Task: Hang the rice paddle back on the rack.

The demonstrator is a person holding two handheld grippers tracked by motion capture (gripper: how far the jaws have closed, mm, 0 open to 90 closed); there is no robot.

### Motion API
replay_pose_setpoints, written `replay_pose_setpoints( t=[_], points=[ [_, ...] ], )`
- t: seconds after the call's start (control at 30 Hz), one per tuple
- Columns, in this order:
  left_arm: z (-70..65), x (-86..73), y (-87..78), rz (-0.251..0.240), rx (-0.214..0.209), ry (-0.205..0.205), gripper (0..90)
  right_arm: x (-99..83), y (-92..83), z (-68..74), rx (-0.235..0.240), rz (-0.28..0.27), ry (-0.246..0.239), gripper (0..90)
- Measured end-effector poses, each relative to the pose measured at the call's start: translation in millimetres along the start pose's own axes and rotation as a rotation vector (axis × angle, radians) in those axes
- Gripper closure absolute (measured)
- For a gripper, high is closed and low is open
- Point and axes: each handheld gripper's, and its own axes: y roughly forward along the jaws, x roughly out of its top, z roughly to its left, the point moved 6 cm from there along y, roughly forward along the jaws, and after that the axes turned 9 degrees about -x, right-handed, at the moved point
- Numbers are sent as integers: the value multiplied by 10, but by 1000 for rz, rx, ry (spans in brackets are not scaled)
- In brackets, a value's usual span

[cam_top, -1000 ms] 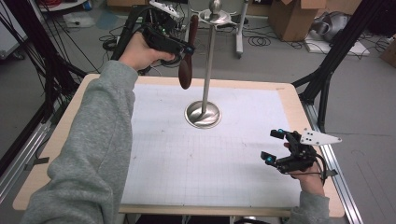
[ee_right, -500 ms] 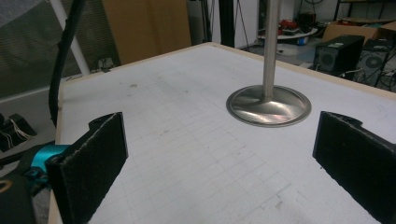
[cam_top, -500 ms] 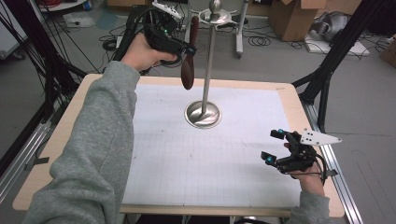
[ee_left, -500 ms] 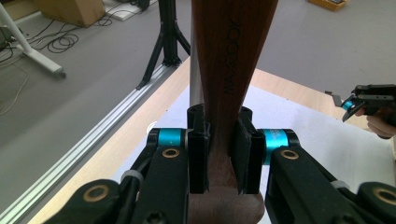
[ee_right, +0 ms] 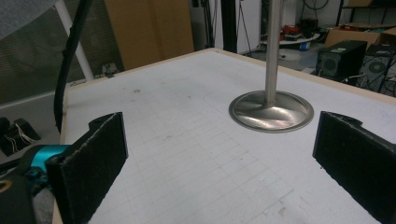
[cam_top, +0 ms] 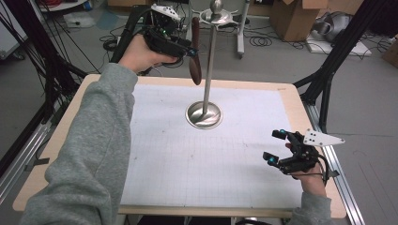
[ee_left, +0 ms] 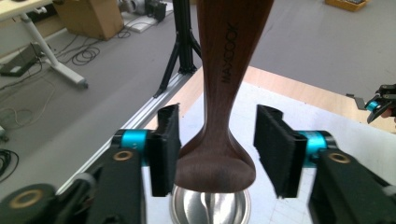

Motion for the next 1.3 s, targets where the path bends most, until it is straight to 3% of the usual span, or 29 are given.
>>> replay_pose_setpoints(
  t=[0.33, 0.47, 0.6, 0.87, 1.13, 1.3],
  points=[
    [-81, -164, -235, -38, 27, 28, 326, 0, 28, 15, 2, 5, -5, 19],
    [-146, -226, -313, -63, -21, -6, 198, 16, 11, 31, 4, 0, -6, 19],
    [-164, -320, -369, -76, -14, 2, 124, 44, -14, 31, 1, -13, -13, 19],
    [-190, -475, -465, -73, -15, -23, 98, 35, 4, 27, 0, 0, -9, 19],
    [-289, -561, -505, -87, -19, 13, 61, 36, 16, 25, -2, -3, -8, 19],
    [-339, -656, -559, -95, -45, 14, 61, 41, 4, 8, -6, -7, -4, 19]
  ],
)
